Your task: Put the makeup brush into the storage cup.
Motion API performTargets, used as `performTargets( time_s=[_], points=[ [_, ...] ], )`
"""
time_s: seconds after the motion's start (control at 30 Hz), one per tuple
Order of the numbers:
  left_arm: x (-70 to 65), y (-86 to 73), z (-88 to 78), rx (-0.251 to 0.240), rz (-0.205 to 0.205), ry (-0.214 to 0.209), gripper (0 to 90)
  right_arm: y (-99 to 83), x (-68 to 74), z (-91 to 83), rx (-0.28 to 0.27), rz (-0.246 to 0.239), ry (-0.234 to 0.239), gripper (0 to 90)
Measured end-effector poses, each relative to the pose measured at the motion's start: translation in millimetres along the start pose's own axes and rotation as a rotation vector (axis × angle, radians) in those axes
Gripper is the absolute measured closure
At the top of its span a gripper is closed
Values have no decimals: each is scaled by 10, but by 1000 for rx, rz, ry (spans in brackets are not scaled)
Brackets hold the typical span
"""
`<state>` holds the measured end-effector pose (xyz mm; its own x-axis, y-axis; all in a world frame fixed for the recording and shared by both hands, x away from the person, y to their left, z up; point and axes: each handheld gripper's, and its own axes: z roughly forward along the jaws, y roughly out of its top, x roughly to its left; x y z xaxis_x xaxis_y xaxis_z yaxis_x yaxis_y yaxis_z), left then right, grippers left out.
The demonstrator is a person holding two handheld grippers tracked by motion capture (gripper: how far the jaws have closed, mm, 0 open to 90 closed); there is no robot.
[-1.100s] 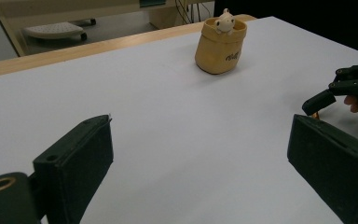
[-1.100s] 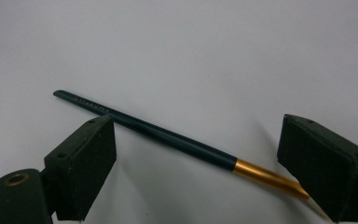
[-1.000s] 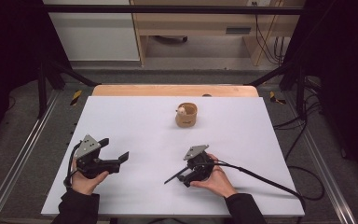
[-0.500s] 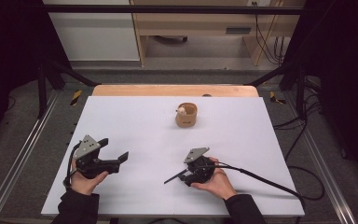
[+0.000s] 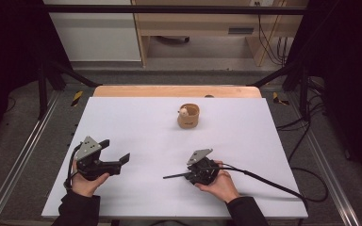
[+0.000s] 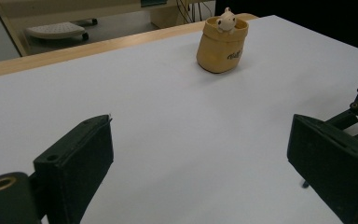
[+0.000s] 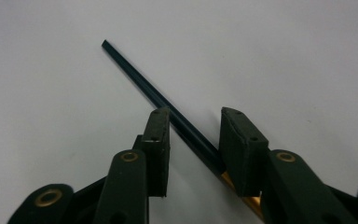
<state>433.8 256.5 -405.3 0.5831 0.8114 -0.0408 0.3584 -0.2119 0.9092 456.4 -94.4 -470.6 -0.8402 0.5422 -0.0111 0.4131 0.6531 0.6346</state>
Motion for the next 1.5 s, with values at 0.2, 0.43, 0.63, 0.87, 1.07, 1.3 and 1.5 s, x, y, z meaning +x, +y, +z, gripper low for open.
performTargets(
  time_s=[0.2,0.43,0.63,0.87,1.07,1.3,1.5],
  points=[
    [-2,-1,2,2,4,0,66,-2,5,-10,7,2,-1,724],
    [-1,-2,4,5,5,2,66,-3,6,-20,16,3,4,782],
    [-1,-3,6,7,6,3,66,-4,9,-24,19,7,8,825],
    [-3,-5,10,8,8,3,66,-4,6,-24,18,20,13,826],
    [3,1,4,6,6,3,66,11,5,-44,22,39,8,714],
    [-5,-6,18,19,18,-2,67,127,-82,-229,43,69,21,610],
    [2,-17,31,24,12,0,66,268,-110,-240,133,9,11,576]
  ],
)
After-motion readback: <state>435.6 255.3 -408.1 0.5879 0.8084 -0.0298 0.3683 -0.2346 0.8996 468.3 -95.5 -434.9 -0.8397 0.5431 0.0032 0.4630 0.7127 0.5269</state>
